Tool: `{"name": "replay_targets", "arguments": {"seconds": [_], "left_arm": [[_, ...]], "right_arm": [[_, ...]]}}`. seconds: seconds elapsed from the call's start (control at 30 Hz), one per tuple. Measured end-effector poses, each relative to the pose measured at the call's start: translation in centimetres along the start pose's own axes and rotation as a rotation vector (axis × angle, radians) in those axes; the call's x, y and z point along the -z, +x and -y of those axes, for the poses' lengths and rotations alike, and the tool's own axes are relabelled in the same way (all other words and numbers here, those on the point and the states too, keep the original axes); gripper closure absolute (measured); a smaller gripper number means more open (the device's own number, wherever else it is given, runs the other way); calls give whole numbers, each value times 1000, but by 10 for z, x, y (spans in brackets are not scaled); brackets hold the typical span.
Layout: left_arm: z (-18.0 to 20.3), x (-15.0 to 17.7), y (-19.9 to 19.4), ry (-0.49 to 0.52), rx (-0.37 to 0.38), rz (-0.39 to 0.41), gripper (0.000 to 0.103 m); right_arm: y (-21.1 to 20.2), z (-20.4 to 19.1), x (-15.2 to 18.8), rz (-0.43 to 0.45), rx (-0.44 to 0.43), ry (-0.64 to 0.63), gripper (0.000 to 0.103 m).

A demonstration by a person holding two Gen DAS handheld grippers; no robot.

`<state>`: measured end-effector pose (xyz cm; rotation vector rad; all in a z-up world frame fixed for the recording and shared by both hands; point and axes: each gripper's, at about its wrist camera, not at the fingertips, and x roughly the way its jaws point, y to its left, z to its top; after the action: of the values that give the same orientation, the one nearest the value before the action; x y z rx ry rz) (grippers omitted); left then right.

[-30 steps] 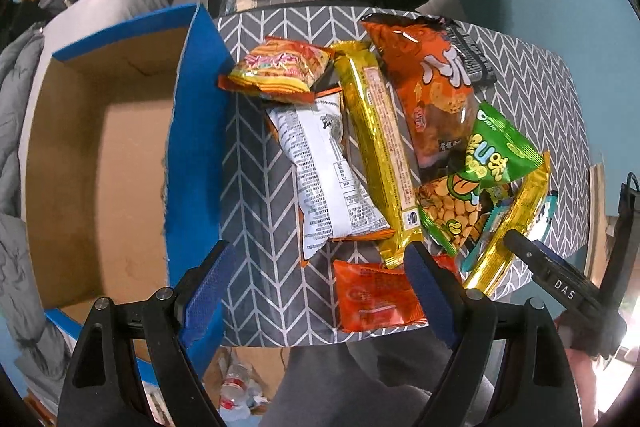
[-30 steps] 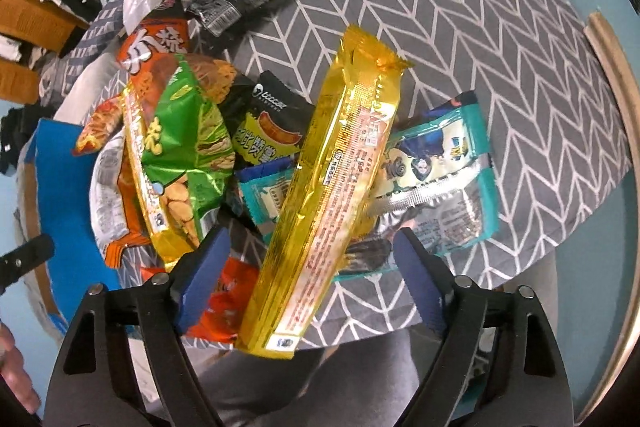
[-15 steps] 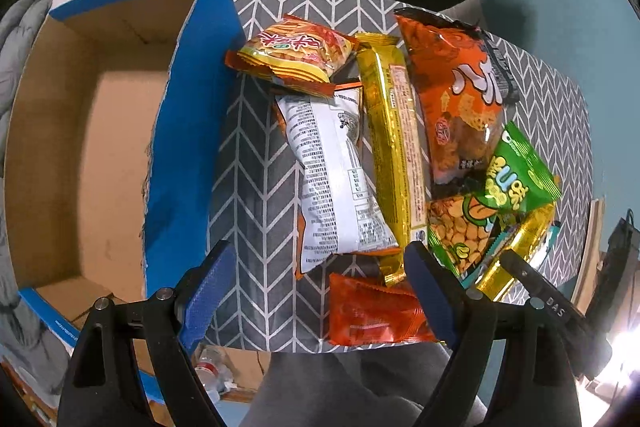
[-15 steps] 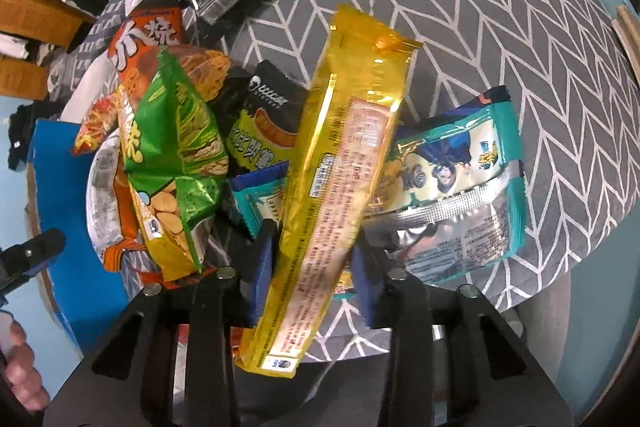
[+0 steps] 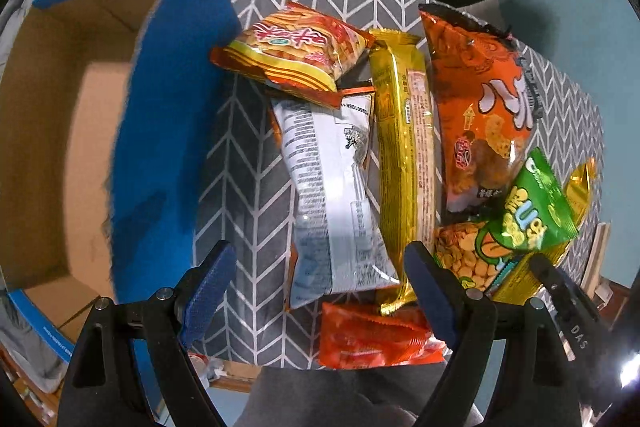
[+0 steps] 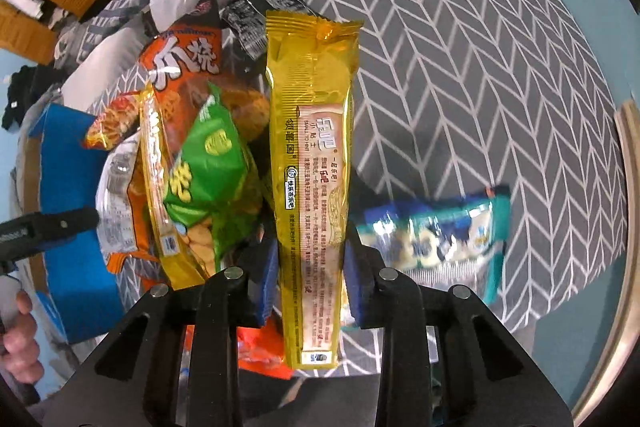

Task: Organize snacks
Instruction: 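Grasp the yellow bar with the right gripper while the left grasps the white chip bag, then lift the yellow bar and white chip bag toward the open box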

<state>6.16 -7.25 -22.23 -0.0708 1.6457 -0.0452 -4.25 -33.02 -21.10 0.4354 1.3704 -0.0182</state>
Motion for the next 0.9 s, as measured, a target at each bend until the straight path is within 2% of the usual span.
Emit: {"name": "replay_targets", "arguments": {"seconds": [0.37,0.4,0.43,0.47,0.5,0.53,0.6,0.7,0.9], "left_arm": [[1,-35,40,-20,-49,-43,17],[0,-38,43,-20,-59,-48,23],[0,-39,45,-19,-63,-53,35],[-1,-41,47,-15,-59,-60,42],[-2,-41,48,-10,-52,-69,56],[-3,-40,50,-5,-48,-75,60],[-4,-40,48,3,-44,-58,65],[-8,-30,42,17,-40,-41,67],[-11,-18,24,39,-19,-14,68]], "right_arm": [[21,-17,-28,-29,-20,-14,75],[22,-16,-28,-30,-23,-15,75],[21,-16,-28,-30,-26,-14,75],[21,-16,-28,-30,-29,-14,75],[20,-15,-28,-29,-34,-15,75],[18,-15,-28,-26,-37,-17,75],[13,-10,-27,-23,-40,-20,75],[7,-5,-23,-17,-42,-24,75],[-7,-4,-15,2,-45,-26,75]]}}
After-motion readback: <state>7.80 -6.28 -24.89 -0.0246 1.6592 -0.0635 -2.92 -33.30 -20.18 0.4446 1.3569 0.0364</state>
